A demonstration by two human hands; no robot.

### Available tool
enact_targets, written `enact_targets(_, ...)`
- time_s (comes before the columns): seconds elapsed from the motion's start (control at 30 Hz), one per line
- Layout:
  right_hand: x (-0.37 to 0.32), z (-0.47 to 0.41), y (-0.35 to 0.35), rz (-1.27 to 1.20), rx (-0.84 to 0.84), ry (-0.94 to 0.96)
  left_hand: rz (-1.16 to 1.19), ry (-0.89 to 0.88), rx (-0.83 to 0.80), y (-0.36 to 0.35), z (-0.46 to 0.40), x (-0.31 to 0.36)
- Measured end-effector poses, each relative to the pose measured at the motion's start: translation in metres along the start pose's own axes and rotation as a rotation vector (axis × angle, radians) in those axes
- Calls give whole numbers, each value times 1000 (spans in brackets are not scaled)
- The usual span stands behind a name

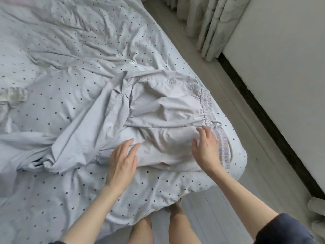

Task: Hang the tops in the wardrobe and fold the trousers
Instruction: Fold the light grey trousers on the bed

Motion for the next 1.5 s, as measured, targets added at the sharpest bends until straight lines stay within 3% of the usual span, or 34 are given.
enact_targets(0.1,-66,20,-35,-27,-71,181,-156,215,96,43,37,-55)
enact_targets(0.2,-121,45,-71,-118,-237,204,-251,370,90,66,80,-101)
enact_targets(0.33,-183,83,-141,-372,-574,-51,-345,341,85,85,130,-142)
enact_targets(0.43,-216,107,-181,-680,-691,-354,-286,355,54,98,155,-194)
enact_targets(0.5,-228,115,-189,-811,-653,-477,-203,301,12,100,158,-215)
enact_targets(0.6,-258,130,-193,-825,-577,-496,-7,184,12,115,151,-244)
enact_targets(0.77,-316,140,-157,-666,-518,-389,460,518,61,167,133,-312)
enact_targets(0.97,-387,101,-95,-924,-477,-461,829,464,35,258,55,-359)
enact_targets(1.17,-445,50,-84,-1104,-489,-547,657,514,-248,289,-11,-412)
enact_targets(1.27,-451,35,-89,-1200,-493,-625,814,544,-403,275,-7,-419)
enact_targets(1.37,-454,21,-98,-1283,-503,-722,1022,527,-430,255,7,-429)
enact_targets(1.5,-463,9,-116,-1349,-587,-802,1142,610,-335,244,26,-456)
Point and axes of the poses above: each hand's wrist, its own z-axis away from the middle knuckle, its own y-axis out of the back of the hand, x = y × z, the point moved 10 cm from there along -z, towards the middle knuckle, and after that the axes turned 12 degrees about -y, right-handed, at the moved point
